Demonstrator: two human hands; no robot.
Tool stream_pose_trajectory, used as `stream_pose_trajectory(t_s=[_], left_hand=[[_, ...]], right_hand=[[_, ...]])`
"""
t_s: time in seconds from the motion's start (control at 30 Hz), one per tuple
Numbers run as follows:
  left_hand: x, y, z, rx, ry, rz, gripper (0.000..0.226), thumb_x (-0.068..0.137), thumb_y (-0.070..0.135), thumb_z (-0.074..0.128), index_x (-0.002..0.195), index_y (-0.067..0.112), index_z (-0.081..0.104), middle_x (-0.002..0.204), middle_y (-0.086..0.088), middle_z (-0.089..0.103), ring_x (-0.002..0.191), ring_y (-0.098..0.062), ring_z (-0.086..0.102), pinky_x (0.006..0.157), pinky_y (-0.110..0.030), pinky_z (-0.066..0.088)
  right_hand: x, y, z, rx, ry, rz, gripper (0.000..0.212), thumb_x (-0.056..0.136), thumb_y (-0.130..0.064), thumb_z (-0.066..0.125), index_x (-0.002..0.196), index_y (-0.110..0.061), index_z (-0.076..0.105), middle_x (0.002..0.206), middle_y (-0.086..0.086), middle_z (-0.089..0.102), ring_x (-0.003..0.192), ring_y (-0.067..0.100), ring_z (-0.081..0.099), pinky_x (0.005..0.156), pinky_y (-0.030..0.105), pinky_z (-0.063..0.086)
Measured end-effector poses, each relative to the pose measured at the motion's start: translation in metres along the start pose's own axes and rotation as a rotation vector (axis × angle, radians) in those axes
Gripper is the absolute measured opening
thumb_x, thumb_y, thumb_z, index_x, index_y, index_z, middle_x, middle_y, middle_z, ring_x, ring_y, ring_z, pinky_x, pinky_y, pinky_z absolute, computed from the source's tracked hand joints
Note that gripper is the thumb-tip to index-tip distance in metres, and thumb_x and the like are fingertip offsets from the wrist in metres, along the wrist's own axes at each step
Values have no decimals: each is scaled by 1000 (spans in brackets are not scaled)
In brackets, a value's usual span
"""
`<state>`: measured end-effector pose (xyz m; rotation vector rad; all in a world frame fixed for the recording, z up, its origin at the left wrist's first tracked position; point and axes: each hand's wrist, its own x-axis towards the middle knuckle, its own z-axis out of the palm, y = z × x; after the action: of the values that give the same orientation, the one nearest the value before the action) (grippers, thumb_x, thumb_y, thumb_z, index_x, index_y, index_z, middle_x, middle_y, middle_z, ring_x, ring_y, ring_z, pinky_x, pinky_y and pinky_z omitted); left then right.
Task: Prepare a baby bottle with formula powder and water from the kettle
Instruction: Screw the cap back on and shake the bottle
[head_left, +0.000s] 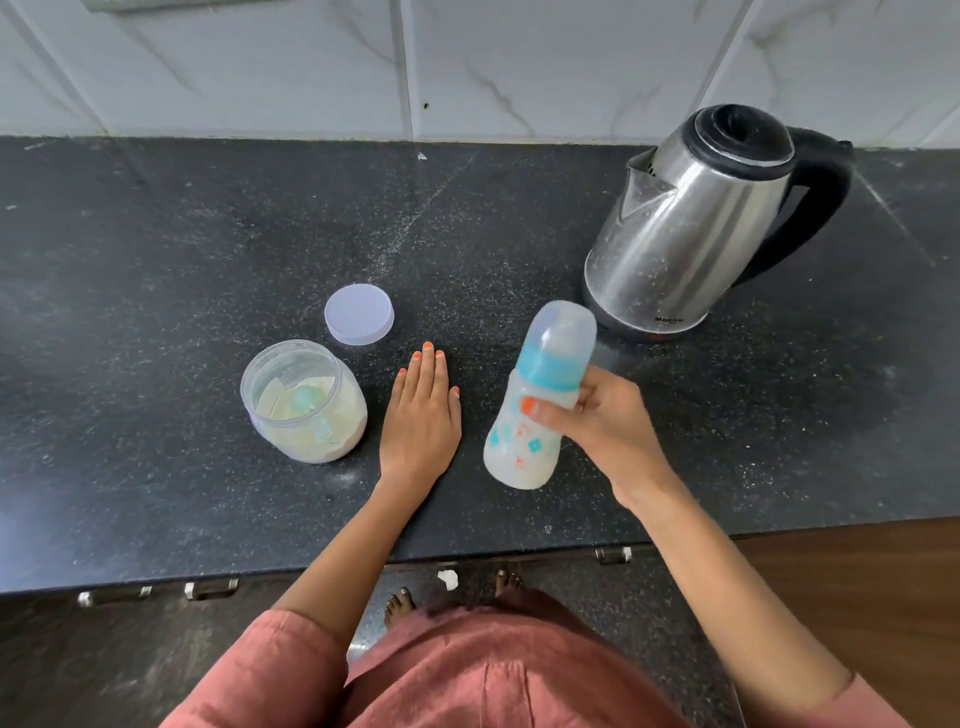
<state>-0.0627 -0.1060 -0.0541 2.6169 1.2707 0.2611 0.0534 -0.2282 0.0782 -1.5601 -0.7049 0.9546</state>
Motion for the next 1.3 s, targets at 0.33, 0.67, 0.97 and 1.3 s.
stream_pose_trajectory(t_s=[0.33, 0.67, 0.97, 1.3], left_hand=[[0, 0, 1, 8, -5, -8, 59, 95, 32, 9, 141, -1, 25, 151, -17, 24, 140, -28, 23, 112, -35, 9], [0, 0, 2, -6, 0, -5, 66, 91, 37, -1, 144, 2, 18, 154, -13, 15, 143, -24, 13, 113, -32, 2], [0, 0, 1, -14, -14, -5, 54, 99, 30, 12, 144, 2, 18, 154, -14, 14, 143, -25, 13, 114, -33, 3], [0, 1, -1, -23, -17, -10, 50, 101, 25, 20, 145, 3, 12, 155, -12, 9, 144, -22, 7, 115, -32, 1]], right_hand=[[3, 3, 3, 55, -9, -20, 24, 72, -1, 70, 87, -20, 65, 73, -14, 72, 74, 0, 66, 70, 19, 54], [10, -3, -1, 157, 73, -22, 20, 76, -4, 66, 89, -18, 64, 82, -7, 71, 81, 7, 66, 79, 29, 56], [17, -3, -2, 407, 217, -91, 21, 74, -15, 70, 92, -21, 62, 86, -9, 70, 85, 5, 66, 79, 27, 55], [17, -2, -12, 482, 264, -127, 28, 72, -15, 71, 98, -18, 61, 91, -7, 69, 90, 7, 65, 81, 31, 53]])
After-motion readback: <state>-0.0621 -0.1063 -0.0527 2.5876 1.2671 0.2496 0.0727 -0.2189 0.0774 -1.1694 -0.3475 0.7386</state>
